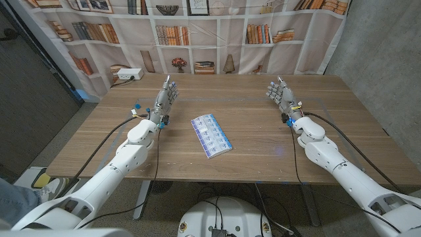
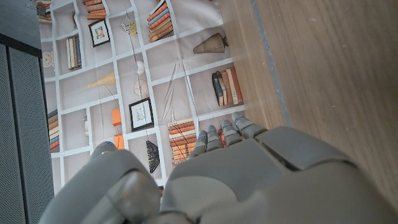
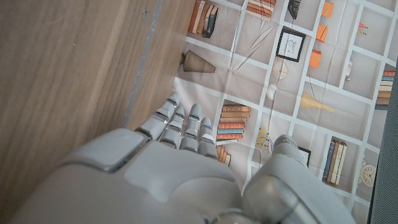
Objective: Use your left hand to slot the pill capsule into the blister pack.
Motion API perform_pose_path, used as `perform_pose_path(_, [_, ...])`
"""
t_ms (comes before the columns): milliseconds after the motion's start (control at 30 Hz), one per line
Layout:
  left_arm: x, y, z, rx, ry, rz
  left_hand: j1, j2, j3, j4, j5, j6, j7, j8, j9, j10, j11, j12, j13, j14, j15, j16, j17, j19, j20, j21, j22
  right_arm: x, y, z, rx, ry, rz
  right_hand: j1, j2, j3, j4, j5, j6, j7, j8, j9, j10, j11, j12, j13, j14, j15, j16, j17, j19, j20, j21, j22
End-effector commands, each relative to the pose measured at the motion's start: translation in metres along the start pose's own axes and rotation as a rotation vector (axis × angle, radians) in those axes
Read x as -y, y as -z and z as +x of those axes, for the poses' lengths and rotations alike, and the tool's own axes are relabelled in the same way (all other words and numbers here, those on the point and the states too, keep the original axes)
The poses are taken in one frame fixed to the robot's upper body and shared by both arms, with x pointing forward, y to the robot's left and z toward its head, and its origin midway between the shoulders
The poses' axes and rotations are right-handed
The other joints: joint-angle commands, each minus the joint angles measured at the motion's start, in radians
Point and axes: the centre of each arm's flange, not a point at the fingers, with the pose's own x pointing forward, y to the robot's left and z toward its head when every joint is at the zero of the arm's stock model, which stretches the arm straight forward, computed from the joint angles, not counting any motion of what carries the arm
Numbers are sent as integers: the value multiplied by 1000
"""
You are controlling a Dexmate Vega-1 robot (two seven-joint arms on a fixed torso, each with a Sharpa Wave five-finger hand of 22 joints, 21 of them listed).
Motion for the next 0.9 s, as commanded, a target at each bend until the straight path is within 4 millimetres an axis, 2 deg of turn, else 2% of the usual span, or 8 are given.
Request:
perform_pose_path(33, [-4,-6,-5,17,9,17,20,9,4,-2,8,14,8,8,4,15,4,10,1,15,0,8,4,-6,4,4,2,-9,-1,-2,12,4,-5,0,-2,2,5,7,8,-1,6,4,17,0,3,-3,12,3,8,3,14,-32,7,5])
perform_pose_path(167, [-7,-10,-7,17,12,50,83,38,28,-33,13,36,4,13,4,41,-4,15,-1,39,-6,10,1,4,6,3,0,-14,-2,-6,18,13,-14,-5,-4,-1,7,6,9,-2,6,4,20,0,0,-8,12,2,9,3,15,-32,7,5])
perform_pose_path(333, [-13,-19,-11,40,8,101,148,54,48,-66,12,70,6,22,5,70,-4,21,-2,68,-7,13,0,22,7,5,-1,-18,2,-11,26,22,-18,-11,-5,-5,9,6,13,-2,7,4,21,-1,-5,-15,13,2,8,4,16,-30,6,5])
perform_pose_path(567, [-23,-33,-22,54,-25,182,192,59,59,-90,9,90,6,25,5,98,-4,26,-2,94,-12,16,-1,42,4,8,0,-19,0,-14,27,12,-34,-15,-7,-8,10,7,19,-3,9,4,24,-1,-11,-23,13,3,7,4,15,-29,6,5])
perform_pose_path(633, [-28,-35,-23,62,-35,201,208,60,62,-98,7,101,6,27,5,109,-13,28,-2,103,-13,16,-1,54,2,11,0,-18,-1,-15,24,17,-47,-15,-7,-8,10,7,20,-3,9,4,25,-2,-13,-26,14,4,7,4,15,-28,5,5])
perform_pose_path(767, [-36,-33,-20,84,-54,217,241,61,68,-116,1,129,2,31,5,141,-13,33,-2,136,-22,20,0,90,-2,20,1,-18,0,-15,9,8,-55,-15,-7,-9,10,8,23,-3,10,4,27,0,-16,-30,14,3,7,3,15,-28,5,5])
perform_pose_path(900, [-43,-37,-17,103,-53,253,269,63,72,-131,-4,164,3,36,6,172,-25,36,-2,174,-34,24,0,128,-9,29,2,-20,-3,-14,5,-3,-69,-15,-7,-9,9,8,27,-3,11,4,28,1,-19,-35,15,5,6,3,15,-28,4,5])
